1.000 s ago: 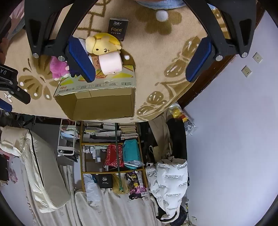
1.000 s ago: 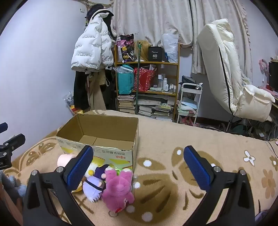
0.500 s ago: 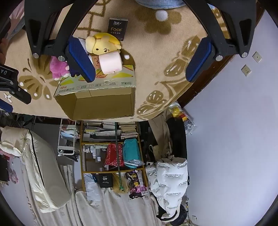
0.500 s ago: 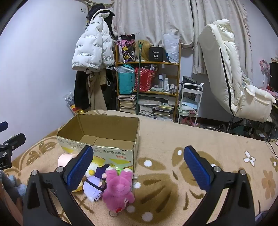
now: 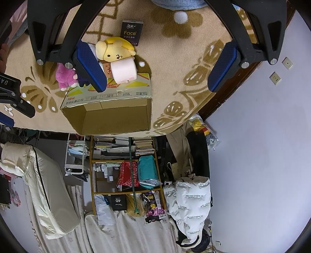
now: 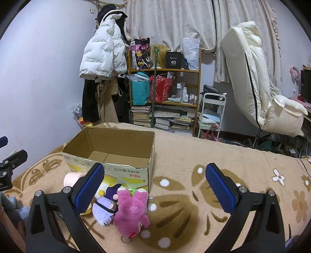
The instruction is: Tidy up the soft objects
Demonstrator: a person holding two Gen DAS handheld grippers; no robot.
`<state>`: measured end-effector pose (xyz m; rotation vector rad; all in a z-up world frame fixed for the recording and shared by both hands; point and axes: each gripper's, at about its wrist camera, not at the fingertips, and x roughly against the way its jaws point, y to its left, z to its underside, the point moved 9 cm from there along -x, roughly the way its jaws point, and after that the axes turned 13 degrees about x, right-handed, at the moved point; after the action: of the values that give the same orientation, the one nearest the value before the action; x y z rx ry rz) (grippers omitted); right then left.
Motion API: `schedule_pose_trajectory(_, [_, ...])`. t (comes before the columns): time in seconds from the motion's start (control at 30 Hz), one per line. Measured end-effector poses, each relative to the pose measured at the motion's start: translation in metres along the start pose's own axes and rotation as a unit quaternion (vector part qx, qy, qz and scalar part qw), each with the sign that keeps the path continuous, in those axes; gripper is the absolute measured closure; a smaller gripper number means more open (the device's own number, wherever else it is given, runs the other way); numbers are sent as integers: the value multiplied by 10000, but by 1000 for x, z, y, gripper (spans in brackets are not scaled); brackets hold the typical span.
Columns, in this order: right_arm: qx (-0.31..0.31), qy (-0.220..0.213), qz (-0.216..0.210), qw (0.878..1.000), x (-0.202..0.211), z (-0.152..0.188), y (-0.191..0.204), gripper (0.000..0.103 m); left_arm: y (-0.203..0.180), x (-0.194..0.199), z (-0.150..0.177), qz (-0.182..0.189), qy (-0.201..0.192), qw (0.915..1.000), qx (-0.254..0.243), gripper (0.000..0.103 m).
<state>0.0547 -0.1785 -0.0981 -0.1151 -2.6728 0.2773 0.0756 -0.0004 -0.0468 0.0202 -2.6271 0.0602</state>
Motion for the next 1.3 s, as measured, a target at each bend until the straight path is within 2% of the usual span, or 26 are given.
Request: schedule_pose_trajectory(1.3, [20,17,-3,10000,-2,0,4,0,-1,0,2,-8,-27,10000,-15,1])
